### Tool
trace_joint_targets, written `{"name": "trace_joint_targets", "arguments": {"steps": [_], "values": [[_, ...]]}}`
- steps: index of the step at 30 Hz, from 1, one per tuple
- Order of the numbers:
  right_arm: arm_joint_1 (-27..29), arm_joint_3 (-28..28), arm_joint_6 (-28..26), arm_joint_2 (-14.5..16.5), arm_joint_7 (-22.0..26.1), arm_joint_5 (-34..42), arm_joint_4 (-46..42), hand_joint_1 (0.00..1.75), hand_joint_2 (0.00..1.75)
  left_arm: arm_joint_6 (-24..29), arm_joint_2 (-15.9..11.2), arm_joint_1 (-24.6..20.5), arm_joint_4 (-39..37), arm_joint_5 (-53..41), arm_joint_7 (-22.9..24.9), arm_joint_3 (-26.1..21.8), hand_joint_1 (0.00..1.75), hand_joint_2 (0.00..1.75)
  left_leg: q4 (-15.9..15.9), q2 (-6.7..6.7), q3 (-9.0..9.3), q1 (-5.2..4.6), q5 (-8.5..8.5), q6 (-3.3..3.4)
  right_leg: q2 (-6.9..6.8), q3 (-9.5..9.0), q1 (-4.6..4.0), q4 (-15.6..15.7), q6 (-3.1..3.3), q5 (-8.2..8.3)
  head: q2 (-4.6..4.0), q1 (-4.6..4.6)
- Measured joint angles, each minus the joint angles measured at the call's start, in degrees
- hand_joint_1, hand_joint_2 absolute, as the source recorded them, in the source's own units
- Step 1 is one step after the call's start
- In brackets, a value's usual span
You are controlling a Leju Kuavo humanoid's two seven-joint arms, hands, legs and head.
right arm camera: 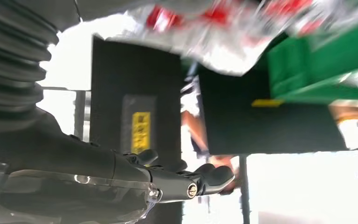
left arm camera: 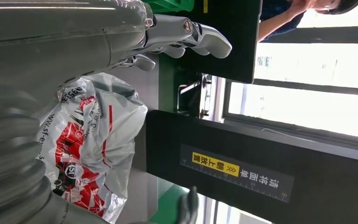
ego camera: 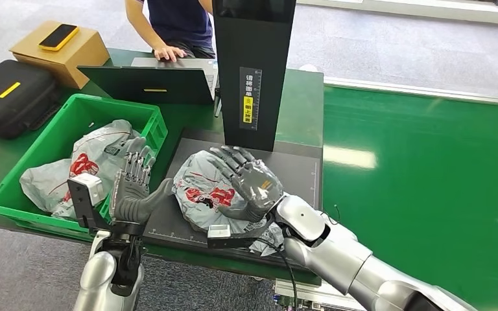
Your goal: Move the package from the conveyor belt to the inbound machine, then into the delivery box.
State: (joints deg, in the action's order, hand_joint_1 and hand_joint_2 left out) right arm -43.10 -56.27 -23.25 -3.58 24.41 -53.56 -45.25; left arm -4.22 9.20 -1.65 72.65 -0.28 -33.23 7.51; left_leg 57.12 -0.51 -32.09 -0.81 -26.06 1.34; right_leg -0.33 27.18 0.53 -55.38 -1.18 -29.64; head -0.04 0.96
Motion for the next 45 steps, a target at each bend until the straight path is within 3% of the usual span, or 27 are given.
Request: {"name": "trace_joint_targets", "arguments": {"steps": [5, 8, 13, 17, 22, 28, 31, 34, 37, 41, 44, 45], "values": [[0.8, 3.5, -1.8, -1.8, 0.8, 4.4, -1.5, 0.00, 0.00, 0.0, -0.3, 0.2, 0.0, 0.3, -0.2, -0.2, 0.00, 1.75, 0.0, 0.00, 0.00, 0.00, 0.00, 0.00, 0.00, 0.00, 0.01, 0.0, 0.00, 0.00, 0.01, 0.01], [2.9, 6.8, -7.0, -3.1, 3.3, 9.7, -4.4, 0.00, 0.00, -0.4, -0.4, 0.5, 0.0, 0.5, -0.2, -0.3, 0.00, 1.75, 0.0, 0.01, 0.00, -0.01, 0.00, 0.00, -0.01, 0.00, 0.01, 0.0, 0.00, 0.00, 0.00, -0.01], [10.9, 18.9, -16.1, -4.2, 5.0, 14.4, -15.5, 0.00, 0.00, -3.9, -1.1, 1.5, 0.0, -2.7, 0.4, 1.2, 0.00, 1.75, 0.0, 0.07, -0.05, -0.01, -0.03, 0.01, -0.08, 0.02, 0.02, 0.1, -0.01, -0.01, 0.01, -0.01], [21.0, 33.0, -14.2, -4.0, 4.1, 22.7, -26.5, 0.00, 1.75, -6.0, -1.8, 2.0, 0.1, -7.4, 0.8, 3.6, 0.00, 1.75, 0.0, 0.40, -0.04, 0.00, -0.06, 0.03, -0.43, -0.09, 0.01, 0.2, -0.02, -0.08, 0.00, 0.00], [36.9, 50.7, 4.7, -1.4, 2.5, 42.9, -38.6, 0.00, 1.75, -10.6, -1.9, 2.3, 0.3, -8.0, 0.3, 5.7, 0.00, 1.75, 0.0, 0.60, -0.17, -0.01, -0.08, 0.05, -0.59, -0.03, 0.01, 0.2, -0.02, -0.10, 0.00, 0.01], [48.3, 64.4, 12.2, 3.4, 1.1, 44.2, -45.5, 0.00, 1.75, -9.4, -1.7, 0.0, -0.2, -16.6, 2.0, 9.4, 0.00, 1.75, 0.0, 0.56, -0.20, -0.01, -0.08, 0.04, -0.54, 0.03, 0.01, 0.2, -0.02, -0.10, 0.00, 0.01], [50.5, 67.9, 14.3, 5.4, -0.4, 42.9, -47.0, 0.00, 1.75, -4.9, -1.8, -1.3, -1.1, -29.4, 6.1, 12.7, 0.00, 1.75, 0.0, 0.51, -0.15, -0.01, -0.08, 0.04, -0.51, 0.03, 0.01, 0.2, -0.02, -0.10, 0.01, 0.00], [52.0, 70.5, 16.8, 7.6, -1.5, 40.7, -48.5, 0.00, 1.75, 3.7, -1.7, -4.1, -5.4, -50.3, 15.4, 17.5, 0.00, 1.75, 0.0, 0.51, -0.11, -0.01, -0.07, 0.04, -0.52, 0.01, 0.02, 0.2, -0.02, -0.09, 0.00, 0.01], [52.9, 72.5, 18.9, 9.6, -1.8, 38.9, -49.7, 0.00, 1.75, 8.8, -1.4, -8.2, -12.6, -63.6, 23.3, 21.7, 0.00, 1.75, 0.0, 0.48, -0.09, -0.01, -0.06, 0.04, -0.50, -0.01, 0.02, 0.2, -0.02, -0.09, -0.01, 0.01], [53.0, 73.6, 20.6, 11.1, -2.0, 37.6, -50.6, 0.00, 1.75, 7.1, -0.3, -14.5, -24.3, -70.9, 31.8, 24.1, 0.00, 1.75, 0.0, 0.35, -0.07, -0.01, -0.05, 0.05, -0.37, -0.06, 0.02, 0.1, -0.02, -0.06, 0.00, 0.01], [53.0, 73.7, 20.8, 11.4, -2.2, 37.5, -50.7, 0.00, 1.75, 3.5, 0.2, -18.8, -31.9, -72.3, 34.9, 24.3, 0.00, 1.75, 0.0, 0.34, 0.04, -0.01, -0.05, 0.05, -0.36, -0.20, 0.01, 0.1, -0.03, -0.06, 0.00, 0.00], [52.9, 73.7, 20.8, 11.5, -2.3, 37.5, -50.7, 0.00, 1.75, 2.6, 0.3, -20.0, -33.8, -72.5, 35.6, 24.3, 0.44, 1.75, 0.0, 0.34, 0.11, -0.01, -0.06, 0.04, -0.36, -0.28, 0.01, 0.1, -0.03, -0.07, 0.01, 0.00]]}}
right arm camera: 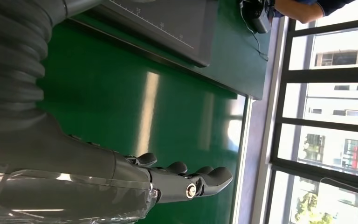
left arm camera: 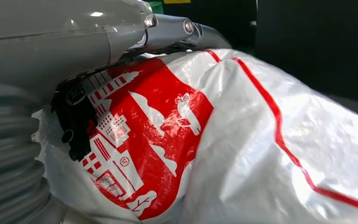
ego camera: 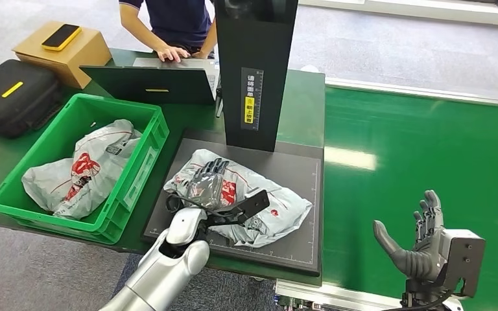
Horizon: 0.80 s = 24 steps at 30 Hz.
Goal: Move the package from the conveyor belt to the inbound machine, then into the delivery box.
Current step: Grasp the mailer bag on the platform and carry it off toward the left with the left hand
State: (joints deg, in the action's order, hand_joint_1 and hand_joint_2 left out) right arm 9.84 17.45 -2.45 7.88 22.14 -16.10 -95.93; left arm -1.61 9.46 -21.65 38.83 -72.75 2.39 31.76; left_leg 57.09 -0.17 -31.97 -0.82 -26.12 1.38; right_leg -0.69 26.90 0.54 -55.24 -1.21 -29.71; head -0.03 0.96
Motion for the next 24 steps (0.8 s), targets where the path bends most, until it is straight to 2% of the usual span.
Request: {"name": "trace_joint_targets", "arguments": {"steps": [3, 7, 10, 13, 18, 21, 24], "values": [[-0.1, -0.1, -0.6, 0.1, -0.2, 0.1, 0.0, 0.00, 1.75, -1.4, 0.1, -2.6, -4.0, -0.1, 1.1, -0.3, 1.75, 1.75, 0.0, 0.00, 0.28, 0.00, -0.03, -0.02, 0.00, -0.23, -0.01, 0.0, 0.01, -0.02, -0.01, 0.01], [-0.2, -0.3, -1.3, 0.1, -0.3, 0.6, 0.0, 0.00, 1.75, -1.1, 0.2, -3.8, -6.5, 0.4, 0.2, -1.1, 1.75, 1.75, -0.1, -0.01, 0.58, 0.00, -0.02, -0.06, 0.00, -0.43, -0.02, 0.0, 0.03, -0.02, 0.01, 0.01], [-0.2, -0.3, -1.9, 0.1, -0.4, 1.5, 0.1, 0.00, 1.75, 1.1, 0.0, -3.8, -6.7, 1.5, -3.0, -2.2, 1.75, 1.75, -0.1, -0.03, 0.63, 0.00, 0.08, -0.12, 0.01, -0.45, -0.02, -0.1, 0.07, 0.01, -0.01, 0.01], [-0.1, -0.3, -1.9, 0.1, -0.3, 2.7, 0.2, 0.00, 1.75, 5.0, -0.4, -2.7, -5.4, 4.3, -9.9, -3.5, 1.75, 1.75, -0.1, -0.04, 0.62, 0.01, 0.16, -0.17, 0.01, -0.40, -0.02, -0.1, 0.14, 0.08, 0.00, 0.00], [-0.1, -0.2, -1.5, 0.0, 0.0, 4.4, 0.4, 0.00, 1.75, 6.9, -1.4, 1.1, 1.2, 10.9, -23.7, -4.8, 1.75, 1.75, -0.1, -0.02, 0.27, 0.00, 0.20, -0.15, 0.01, -0.12, -0.01, -0.2, 0.15, 0.10, 0.00, 0.01], [-0.3, -0.2, -1.6, -0.1, 0.1, 5.2, 1.0, 0.00, 1.75, 10.5, -2.1, 3.1, 5.6, 13.9, -28.4, -4.8, 1.75, 1.75, -0.1, -0.03, -0.01, 0.00, 0.20, -0.15, 0.02, 0.14, -0.01, -0.2, 0.15, 0.10, 0.00, 0.01], [-0.6, -0.2, -1.6, -0.3, 0.1, 5.9, 1.3, 0.00, 1.75, 18.0, -2.7, 5.1, 11.1, 17.7, -31.3, -5.1, 1.75, 1.75, -0.1, -0.03, -0.17, 0.00, 0.18, -0.14, 0.02, 0.31, 0.00, -0.2, 0.15, 0.09, 0.01, 0.01]]}}
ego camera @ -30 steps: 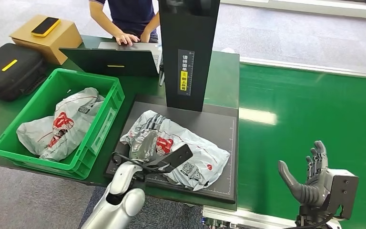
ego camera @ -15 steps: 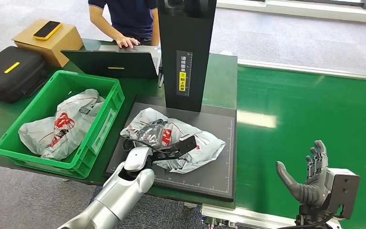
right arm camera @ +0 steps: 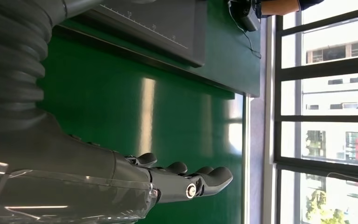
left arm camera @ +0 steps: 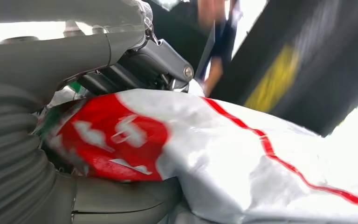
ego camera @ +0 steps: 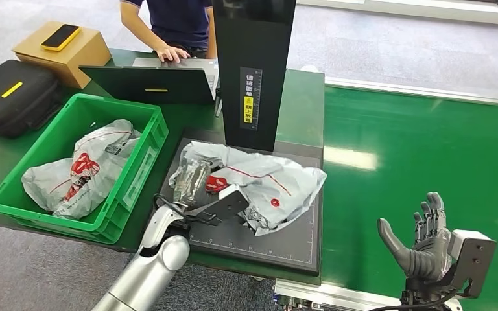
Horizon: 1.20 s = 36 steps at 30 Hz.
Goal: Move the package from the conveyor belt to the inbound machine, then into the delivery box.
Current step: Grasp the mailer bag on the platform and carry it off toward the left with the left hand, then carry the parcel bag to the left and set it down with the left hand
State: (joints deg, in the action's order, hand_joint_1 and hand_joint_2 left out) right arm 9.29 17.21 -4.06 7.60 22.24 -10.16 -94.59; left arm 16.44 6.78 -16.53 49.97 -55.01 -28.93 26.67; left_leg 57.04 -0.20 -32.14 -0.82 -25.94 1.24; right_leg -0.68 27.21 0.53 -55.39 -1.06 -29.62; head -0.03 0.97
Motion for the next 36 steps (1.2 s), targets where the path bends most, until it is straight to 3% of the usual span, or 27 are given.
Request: {"name": "trace_joint_targets", "arguments": {"steps": [4, 7, 12, 15, 21, 27, 31, 35, 36], "values": [[0.0, 0.2, 0.0, 0.0, 0.0, 0.6, 0.1, 0.00, 1.75, 12.8, -0.8, 2.8, 9.5, 1.0, -1.5, -1.7, 1.75, 1.75, 0.0, 0.01, -0.09, 0.00, -0.02, 0.00, 0.00, 0.10, -0.01, 0.0, 0.00, -0.02, -0.01, 0.00], [0.0, 0.5, 0.0, 0.0, 0.0, 0.7, 0.1, 0.00, 1.75, 21.2, -1.0, 5.1, 17.2, -4.6, -1.5, -4.4, 1.75, 1.75, 0.0, 0.01, -0.11, 0.00, -0.02, -0.01, 0.00, 0.13, -0.01, 0.0, 0.00, -0.03, -0.01, 0.00], [0.2, 0.9, 0.0, 0.0, 0.2, 0.7, 0.1, 0.00, 1.75, 23.4, -0.2, 7.0, 28.8, -15.6, -0.2, -13.5, 1.75, 1.75, 0.0, 0.00, -0.09, 0.01, -0.02, -0.01, 0.00, 0.11, -0.01, 0.0, 0.00, -0.03, -0.01, 0.00], [0.3, 0.9, 0.0, 0.0, 0.5, 0.4, 0.1, 0.00, 1.75, 23.2, -0.2, 6.4, 31.6, -20.9, 6.0, -20.0, 1.75, 1.75, 0.0, 0.01, -0.05, 0.02, -0.01, -0.02, -0.01, 0.09, -0.02, 0.0, 0.00, -0.03, -0.02, 0.00], [0.4, 0.8, -0.1, 0.0, 0.7, -0.8, 0.6, 0.00, 1.75, 15.0, -4.7, 1.6, 25.8, -29.2, 26.5, -30.4, 1.75, 1.75, 0.0, 0.00, 0.02, 0.07, 0.03, -0.04, -0.01, 0.03, -0.07, 0.0, 0.01, -0.02, 0.00, -0.01], [-1.0, 0.1, -1.1, -0.2, 0.6, -1.0, 2.5, 0.00, 1.75, 0.3, -11.3, -9.1, 7.6, -33.8, 39.5, -33.5, 1.75, 1.75, 0.0, 0.00, 0.01, 0.10, 0.07, -0.05, 0.00, 0.02, -0.09, 0.0, 0.05, 0.01, 0.00, -0.01], [-1.4, -0.6, -2.1, -0.3, 0.4, -1.0, 3.4, 0.00, 1.75, -9.8, -14.8, -17.9, -7.4, -34.2, 43.0, -33.2, 1.75, 1.75, 0.0, -0.03, -0.03, 0.10, 0.11, -0.05, 0.02, 0.03, -0.08, 0.0, 0.08, 0.04, 0.00, 0.01], [-1.4, -0.9, -2.7, -0.4, 0.1, -0.9, 3.7, 0.00, 1.75, -14.8, -16.0, -23.6, -17.0, -33.2, 43.3, -33.2, 0.00, 1.75, 0.0, -0.03, -0.09, 0.09, 0.10, -0.05, 0.04, 0.06, -0.07, 0.0, 0.07, 0.04, 0.00, 0.01], [-1.4, -0.9, -2.9, -0.4, 0.0, -0.8, 3.7, 0.00, 1.75, -15.3, -16.1, -24.7, -18.8, -32.7, 43.4, -33.2, 0.00, 1.75, 0.0, -0.03, -0.11, 0.09, 0.09, -0.04, 0.03, 0.07, -0.07, 0.0, 0.07, 0.04, 0.00, -0.01]]}}
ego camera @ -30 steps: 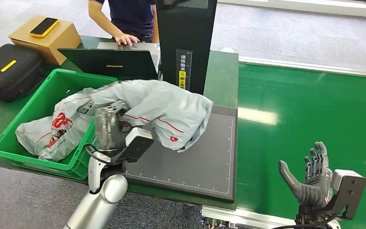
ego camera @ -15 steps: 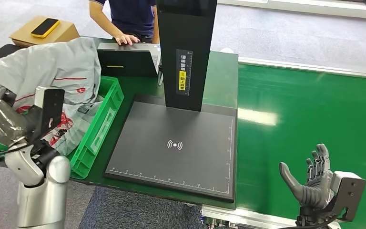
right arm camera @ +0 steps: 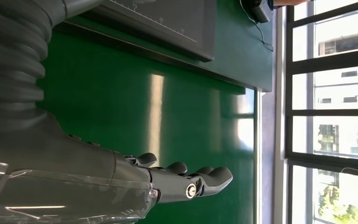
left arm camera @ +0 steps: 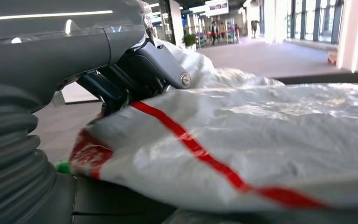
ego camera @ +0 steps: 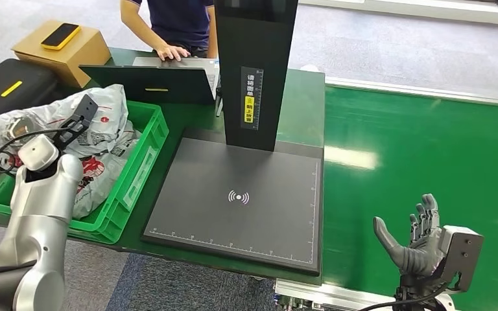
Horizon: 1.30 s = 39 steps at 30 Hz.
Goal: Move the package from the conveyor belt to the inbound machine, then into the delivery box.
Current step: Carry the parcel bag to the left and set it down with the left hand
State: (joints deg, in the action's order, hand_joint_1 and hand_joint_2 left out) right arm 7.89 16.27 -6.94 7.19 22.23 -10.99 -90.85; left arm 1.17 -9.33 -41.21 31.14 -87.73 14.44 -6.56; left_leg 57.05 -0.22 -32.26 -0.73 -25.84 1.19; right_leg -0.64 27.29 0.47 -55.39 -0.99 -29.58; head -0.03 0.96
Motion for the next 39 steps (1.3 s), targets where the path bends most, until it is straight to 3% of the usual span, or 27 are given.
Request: {"name": "trace_joint_targets", "arguments": {"steps": [9, 13, 20, 22, 25, 29, 32, 37, 39], "values": [[0.9, -0.3, -1.4, 0.0, -0.7, 0.1, 0.0, 0.00, 1.75, 9.5, -0.5, -4.2, -7.0, 4.5, -2.0, -0.8, 0.00, 1.75, 0.0, 0.00, -0.05, -0.01, -0.02, 0.01, 0.00, 0.08, 0.00, 0.0, 0.00, 0.00, 0.00, 0.01], [1.6, -0.3, -1.7, 0.0, -0.8, 0.2, -0.1, 0.00, 1.75, 9.9, -0.5, -4.7, -7.1, 8.6, -7.4, -1.7, 0.00, 0.00, 0.0, 0.00, -0.04, 0.00, -0.02, 0.00, 0.00, 0.10, -0.01, 0.0, 0.00, 0.00, 0.00, 0.00], [2.9, 0.2, -0.9, 0.0, -0.7, 0.2, -0.8, 0.00, 1.75, 5.9, 0.8, -2.5, -0.8, 21.6, -18.6, -2.1, 0.00, 0.00, 0.0, -0.03, -0.05, -0.01, -0.02, 0.00, 0.04, 0.09, 0.01, 0.0, 0.00, 0.00, -0.01, 0.01], [3.3, 0.4, -0.4, 0.1, -0.5, 0.0, -1.2, 0.00, 1.75, 5.0, 1.4, 0.6, 5.0, 28.4, -21.1, -1.7, 0.00, 0.00, 0.0, -0.10, -0.04, -0.04, -0.04, 0.01, 0.12, 0.11, 0.04, 0.0, 0.00, 0.00, -0.01, -0.01], [3.7, 1.1, 0.1, 0.5, 0.3, -0.5, -2.1, 0.00, 1.75, 5.7, 2.6, 9.0, 19.0, 41.2, -25.1, 0.0, 0.00, 0.00, 0.0, -0.21, -0.05, -0.07, -0.12, 0.01, 0.26, 0.15, 0.08, 0.0, -0.01, -0.02, -0.01, -0.01], [3.7, 1.4, 0.3, 1.0, 2.0, -1.3, -3.7, 0.00, 1.75, 8.6, 5.2, 20.2, 36.9, 52.5, -30.2, 2.6, 0.00, 1.75, 0.0, -0.29, -0.07, -0.09, -0.22, 0.06, 0.35, 0.18, 0.11, 0.1, -0.03, -0.06, -0.01, 0.01], [3.5, 0.7, 0.1, 1.2, 4.4, -2.0, -5.1, 0.00, 1.75, 5.5, 7.3, 26.0, 46.9, 62.4, -36.1, 4.4, 0.00, 1.75, 0.0, -0.28, -0.06, -0.10, -0.24, 0.09, 0.33, 0.16, 0.11, 0.1, -0.05, -0.06, -0.01, 0.00], [1.9, -3.8, -0.3, 0.7, 10.6, -3.0, -7.2, 0.00, 1.75, -12.6, 10.6, 32.3, 54.7, 82.8, -41.9, 7.4, 0.00, 1.75, 0.0, -0.30, 0.05, -0.11, -0.24, 0.09, 0.34, 0.05, 0.10, 0.1, -0.06, -0.05, -0.01, 0.00], [0.7, -6.2, 0.8, 0.1, 10.3, -3.0, -7.5, 0.00, 1.75, -16.1, 12.0, 33.7, 54.6, 86.0, -42.4, 8.1, 0.00, 1.75, 0.0, -0.33, 0.12, -0.11, -0.23, 0.09, 0.37, 0.01, 0.10, 0.1, -0.07, -0.04, -0.02, 0.01]]}}
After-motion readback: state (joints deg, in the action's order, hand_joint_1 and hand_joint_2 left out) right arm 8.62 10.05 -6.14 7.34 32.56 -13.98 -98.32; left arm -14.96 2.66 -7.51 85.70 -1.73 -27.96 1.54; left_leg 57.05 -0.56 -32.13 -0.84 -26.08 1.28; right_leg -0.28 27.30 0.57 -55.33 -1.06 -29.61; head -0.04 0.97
